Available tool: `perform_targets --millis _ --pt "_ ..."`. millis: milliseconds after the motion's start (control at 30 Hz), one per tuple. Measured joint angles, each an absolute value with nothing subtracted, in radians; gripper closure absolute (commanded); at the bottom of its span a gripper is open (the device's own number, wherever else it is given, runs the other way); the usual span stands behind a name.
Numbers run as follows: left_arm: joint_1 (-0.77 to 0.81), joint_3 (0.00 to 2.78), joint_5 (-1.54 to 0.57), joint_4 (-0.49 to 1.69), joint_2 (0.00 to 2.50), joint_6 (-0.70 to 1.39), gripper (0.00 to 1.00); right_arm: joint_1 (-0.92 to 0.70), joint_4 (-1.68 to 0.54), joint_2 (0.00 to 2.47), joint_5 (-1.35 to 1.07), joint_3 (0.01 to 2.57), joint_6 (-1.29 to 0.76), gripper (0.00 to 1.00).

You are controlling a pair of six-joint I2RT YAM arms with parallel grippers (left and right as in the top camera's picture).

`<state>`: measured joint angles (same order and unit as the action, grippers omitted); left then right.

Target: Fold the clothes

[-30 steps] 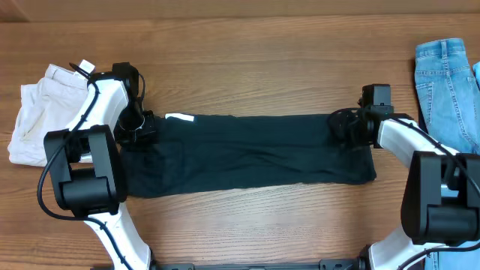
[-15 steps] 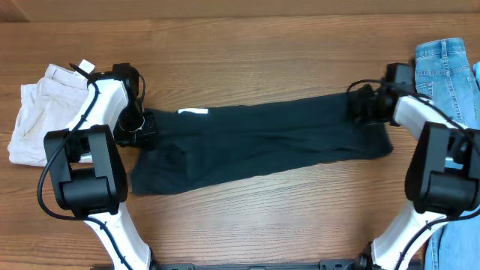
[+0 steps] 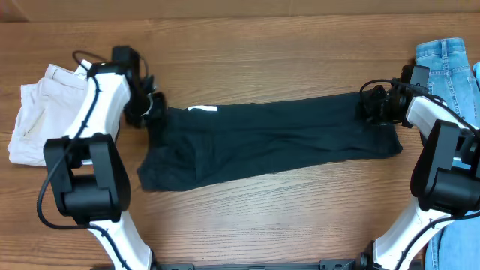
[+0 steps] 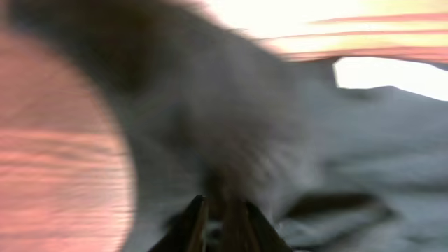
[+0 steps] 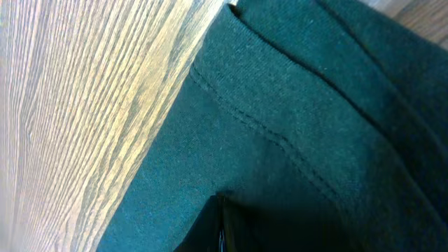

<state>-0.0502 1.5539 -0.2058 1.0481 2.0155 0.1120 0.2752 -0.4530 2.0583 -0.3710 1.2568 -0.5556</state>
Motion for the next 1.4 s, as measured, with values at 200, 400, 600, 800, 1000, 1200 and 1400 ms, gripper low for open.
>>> perform_targets --millis 200,400,600,800,1000,1200,1400 --pt "0.051 1.552 -0.216 1.007 1.996 0.076 0.72 0.275 -0.459 2.06 -0.373 1.26 -0.552 0.96" --pt "0.056 1.459 -0.133 0.941 1.996 0.095 0.67 0.275 -0.467 2.06 -0.374 1.262 -0.55 0.96" --pt "0.034 1.305 -0.089 0.835 1.985 0.125 0.96 0.275 -0.48 2.06 -0.376 1.264 -0.55 0.96" --pt "0.002 1.235 -0.1 0.769 1.943 0.185 0.96 0.277 -0.49 2.06 -0.38 1.265 -0.55 0.96" --pt "-0.102 1.229 -0.141 0.796 1.94 0.192 0.96 0.302 -0.464 2.065 -0.43 1.257 -0.55 0.96" --pt "-0.127 1.225 -0.163 0.797 1.94 0.153 0.91 0.351 -0.393 2.09 -0.609 1.239 -0.482 0.71" --pt "-0.142 1.282 -0.176 0.86 1.958 0.139 0.71 0.373 -0.379 2.112 -0.837 1.238 -0.373 0.59"
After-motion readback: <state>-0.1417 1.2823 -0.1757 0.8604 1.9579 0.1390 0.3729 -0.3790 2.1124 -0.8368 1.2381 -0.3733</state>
